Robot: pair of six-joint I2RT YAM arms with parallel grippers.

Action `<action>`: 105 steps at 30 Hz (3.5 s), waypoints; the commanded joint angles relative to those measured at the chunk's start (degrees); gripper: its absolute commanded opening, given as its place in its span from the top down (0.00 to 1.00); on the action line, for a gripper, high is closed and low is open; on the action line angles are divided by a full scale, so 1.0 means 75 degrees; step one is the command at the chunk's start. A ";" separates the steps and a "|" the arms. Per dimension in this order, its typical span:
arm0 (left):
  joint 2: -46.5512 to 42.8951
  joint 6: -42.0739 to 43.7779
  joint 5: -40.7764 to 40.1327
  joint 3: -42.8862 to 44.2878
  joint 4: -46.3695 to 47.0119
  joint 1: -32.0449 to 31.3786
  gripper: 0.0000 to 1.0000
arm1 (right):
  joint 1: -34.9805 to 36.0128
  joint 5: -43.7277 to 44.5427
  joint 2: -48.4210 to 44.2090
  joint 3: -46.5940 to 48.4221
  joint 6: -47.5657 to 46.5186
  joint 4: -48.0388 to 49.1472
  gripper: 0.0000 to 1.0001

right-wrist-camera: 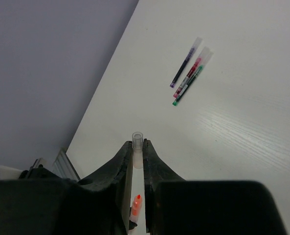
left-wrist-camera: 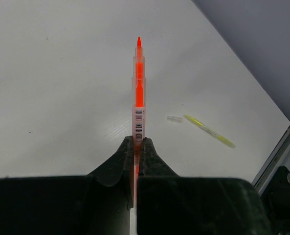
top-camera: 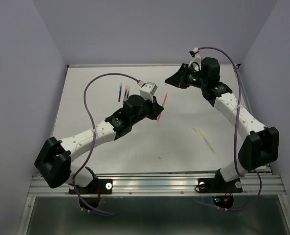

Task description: Insert the pens into the pen caps

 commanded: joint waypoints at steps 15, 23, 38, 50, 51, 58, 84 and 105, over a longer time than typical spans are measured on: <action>-0.0008 0.0135 -0.0803 0.0611 0.0256 -0.0041 1.00 | -0.0039 -0.0500 -0.0361 0.0284 -0.0641 0.0397 0.90; 0.0004 0.0100 -0.0908 0.0599 0.0233 -0.0052 1.00 | -0.0039 -0.0687 -0.0443 0.0179 -0.0559 0.0653 0.89; -0.0031 0.0170 -0.0967 0.0670 0.0303 -0.0041 1.00 | -0.0039 -0.0758 -0.0209 0.0226 -0.0571 0.0678 0.88; -0.0031 0.0240 -0.0955 0.0693 0.0303 -0.0052 1.00 | -0.0039 -0.0511 -0.0010 0.0249 -0.0466 0.0702 0.87; -0.0031 0.0240 -0.0967 0.0705 0.0303 -0.0052 1.00 | -0.0039 -0.0546 -0.0010 0.0238 -0.0466 0.0702 0.87; -0.0078 0.0392 -0.0955 0.0763 0.0268 -0.0041 1.00 | -0.0039 -0.0558 0.0084 0.0273 -0.0442 0.0702 0.87; 0.0051 0.0498 -0.1119 0.0857 0.0069 -0.0041 1.00 | -0.0039 -0.0089 -0.0057 0.0120 0.0284 0.1147 0.85; 0.0074 0.0451 -0.1236 0.0869 0.0127 -0.0041 1.00 | -0.0039 -0.0476 -0.0209 0.0050 0.0425 0.1393 0.85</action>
